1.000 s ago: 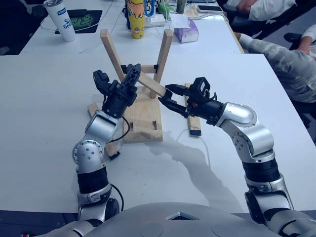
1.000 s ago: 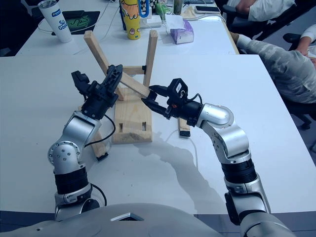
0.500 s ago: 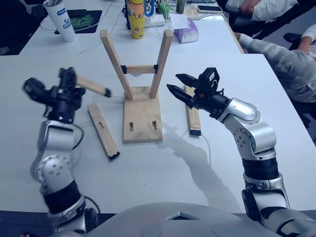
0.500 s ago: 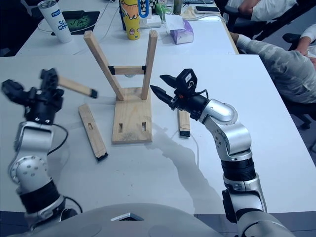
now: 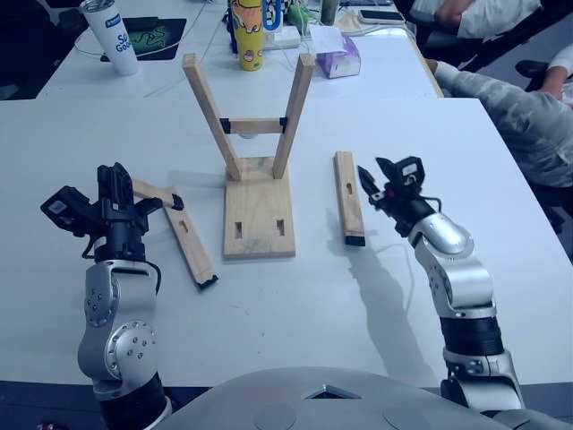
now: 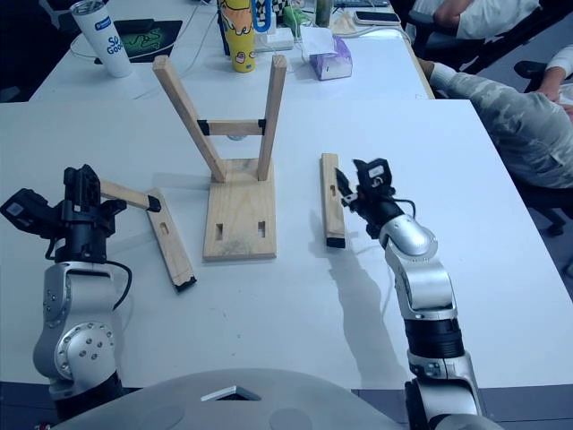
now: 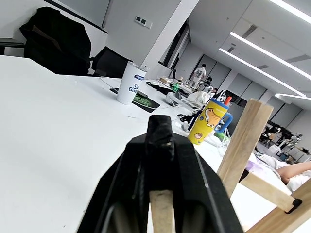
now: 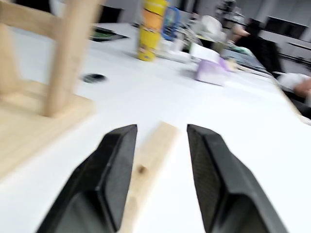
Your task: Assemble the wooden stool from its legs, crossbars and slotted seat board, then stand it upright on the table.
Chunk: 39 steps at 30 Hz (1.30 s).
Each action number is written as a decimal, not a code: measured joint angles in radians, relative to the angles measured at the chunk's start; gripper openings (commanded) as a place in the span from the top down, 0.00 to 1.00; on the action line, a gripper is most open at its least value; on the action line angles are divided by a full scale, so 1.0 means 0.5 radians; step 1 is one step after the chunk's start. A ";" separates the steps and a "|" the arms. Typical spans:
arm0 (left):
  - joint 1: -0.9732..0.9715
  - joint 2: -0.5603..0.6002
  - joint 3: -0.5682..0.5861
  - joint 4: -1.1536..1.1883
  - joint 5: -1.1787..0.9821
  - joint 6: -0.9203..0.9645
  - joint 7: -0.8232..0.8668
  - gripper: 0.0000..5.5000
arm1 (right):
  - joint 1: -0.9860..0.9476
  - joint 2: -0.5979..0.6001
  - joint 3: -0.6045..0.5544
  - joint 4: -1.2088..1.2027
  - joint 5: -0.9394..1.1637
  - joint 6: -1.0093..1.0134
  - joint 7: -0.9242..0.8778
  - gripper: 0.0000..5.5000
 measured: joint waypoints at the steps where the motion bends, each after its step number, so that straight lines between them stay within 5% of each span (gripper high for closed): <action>1: 0.016 0.000 -0.002 0.000 0.016 -0.006 -0.008 0.93 | 0.032 0.025 -0.022 0.019 -0.026 -0.032 -0.061 0.76; 9: 0.083 0.010 0.025 0.039 0.114 -0.009 -0.040 0.93 | 0.197 0.218 -0.064 0.112 -0.166 -0.256 -0.348 1.00; 39: 0.048 -0.173 0.021 0.241 0.198 -0.009 0.039 0.93 | 0.188 0.275 -0.068 0.281 -0.273 -0.486 -0.353 1.00</action>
